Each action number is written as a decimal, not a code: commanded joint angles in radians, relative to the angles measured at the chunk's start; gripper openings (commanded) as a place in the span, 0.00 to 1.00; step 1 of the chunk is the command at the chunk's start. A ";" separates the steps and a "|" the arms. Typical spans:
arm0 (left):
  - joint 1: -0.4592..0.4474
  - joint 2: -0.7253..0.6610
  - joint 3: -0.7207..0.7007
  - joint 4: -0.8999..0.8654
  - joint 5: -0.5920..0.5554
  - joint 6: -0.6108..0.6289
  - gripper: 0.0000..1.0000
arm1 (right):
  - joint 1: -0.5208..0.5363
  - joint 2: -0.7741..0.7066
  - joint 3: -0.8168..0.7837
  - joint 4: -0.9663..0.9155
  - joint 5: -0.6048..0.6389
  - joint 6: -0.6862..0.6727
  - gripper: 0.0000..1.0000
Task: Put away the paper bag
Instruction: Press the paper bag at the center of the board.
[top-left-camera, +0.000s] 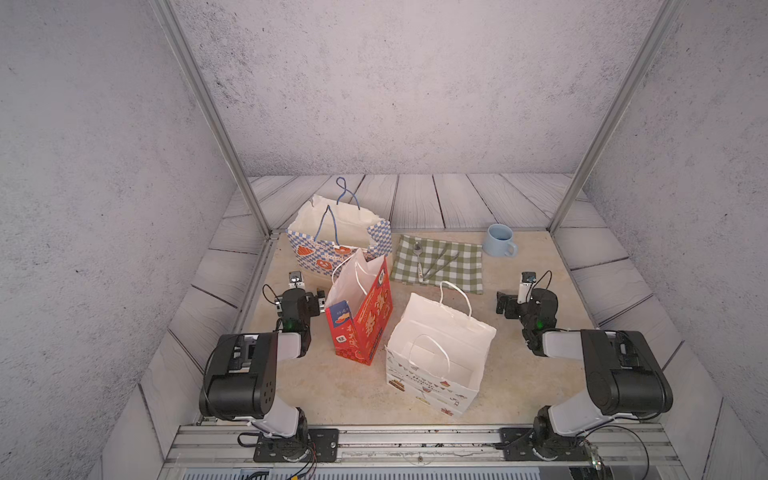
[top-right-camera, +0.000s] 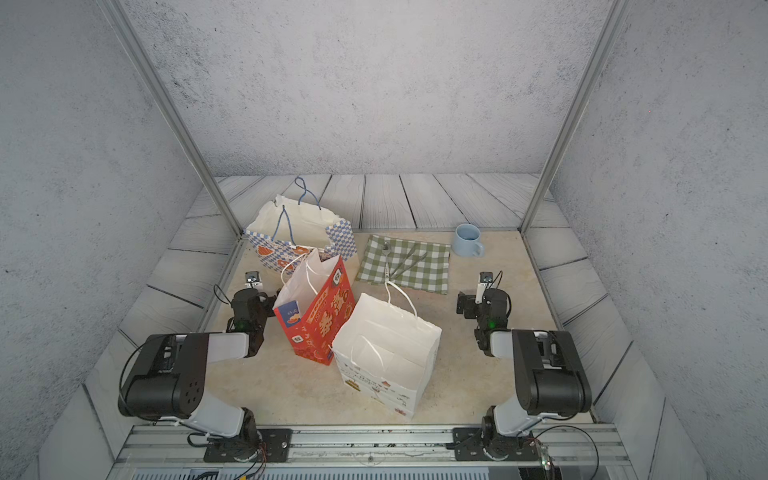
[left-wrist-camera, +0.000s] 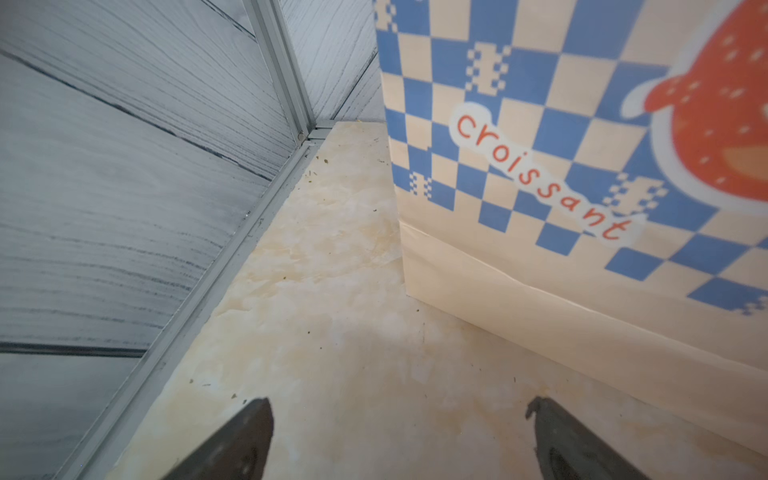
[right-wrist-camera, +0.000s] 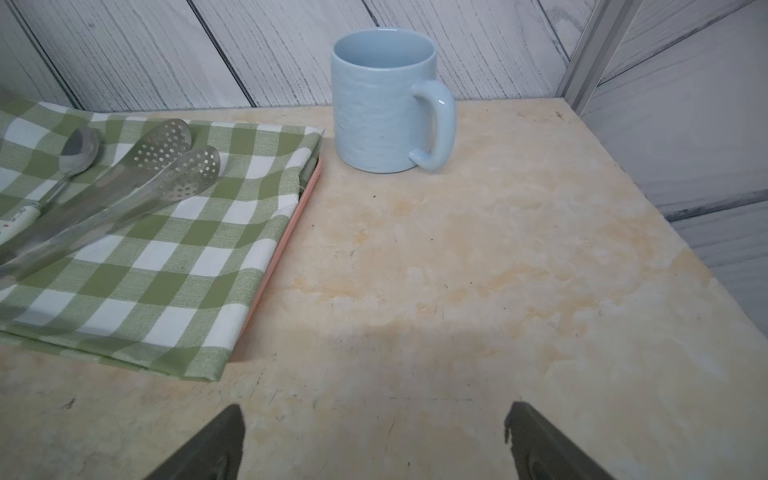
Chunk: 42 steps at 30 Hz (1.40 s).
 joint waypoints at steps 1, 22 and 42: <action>-0.003 -0.013 0.002 0.010 0.005 0.008 0.99 | 0.002 -0.011 0.009 0.005 0.015 -0.006 0.99; 0.003 -0.164 -0.071 0.033 -0.094 -0.038 0.99 | 0.000 -0.184 0.105 -0.271 0.038 0.009 0.99; 0.003 -0.845 0.299 -0.777 0.269 0.131 0.99 | -0.019 -0.601 0.507 -1.005 -0.216 0.356 0.99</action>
